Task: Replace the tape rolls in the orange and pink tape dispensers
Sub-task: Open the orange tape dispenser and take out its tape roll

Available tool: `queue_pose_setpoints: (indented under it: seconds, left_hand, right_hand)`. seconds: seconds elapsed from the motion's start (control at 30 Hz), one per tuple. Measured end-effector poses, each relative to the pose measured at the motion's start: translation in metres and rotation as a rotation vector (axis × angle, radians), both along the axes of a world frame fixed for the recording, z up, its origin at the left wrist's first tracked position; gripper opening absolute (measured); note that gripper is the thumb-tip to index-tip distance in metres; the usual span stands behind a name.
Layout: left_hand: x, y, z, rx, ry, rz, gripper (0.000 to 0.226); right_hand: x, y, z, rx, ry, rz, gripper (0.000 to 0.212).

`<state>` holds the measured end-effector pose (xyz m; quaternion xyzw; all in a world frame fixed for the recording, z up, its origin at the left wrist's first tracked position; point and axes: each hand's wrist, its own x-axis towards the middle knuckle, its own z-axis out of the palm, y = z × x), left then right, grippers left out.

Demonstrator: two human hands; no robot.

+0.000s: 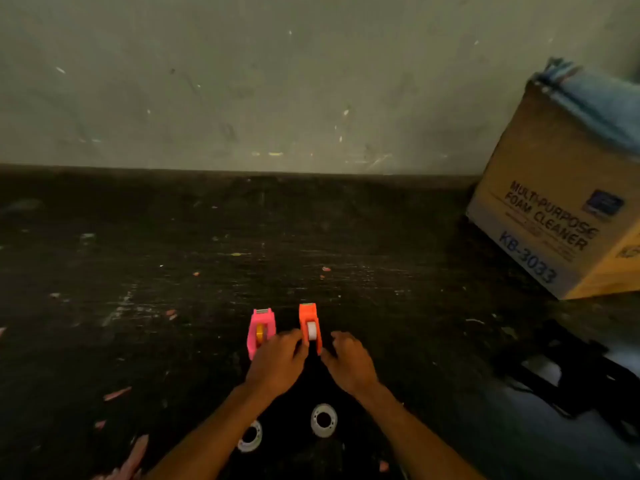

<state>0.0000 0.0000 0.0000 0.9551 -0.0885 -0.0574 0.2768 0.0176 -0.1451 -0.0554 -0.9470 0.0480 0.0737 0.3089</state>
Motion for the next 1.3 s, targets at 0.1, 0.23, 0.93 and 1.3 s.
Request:
queue_pose_setpoints:
  seconds: [0.1, 0.23, 0.93, 1.3]
  left_hand:
    - [0.006, -0.012, -0.015, -0.183, 0.115, 0.096, 0.015]
    - [0.006, -0.03, -0.015, -0.383, 0.189, 0.24, 0.021]
    - [0.01, -0.039, -0.014, -0.848, 0.394, 0.569, 0.026]
    - [-0.01, 0.01, 0.004, -0.734, 0.044, 0.472, 0.032]
  right_hand:
    - [0.012, 0.004, -0.008, 0.035, 0.046, -0.022, 0.042]
    - [0.018, 0.002, -0.022, 0.094, 0.026, -0.08, 0.024]
    - [-0.021, -0.01, -0.009, 0.249, -0.193, 0.185, 0.021]
    - [0.002, -0.01, 0.032, 0.929, 0.14, 0.13, 0.036]
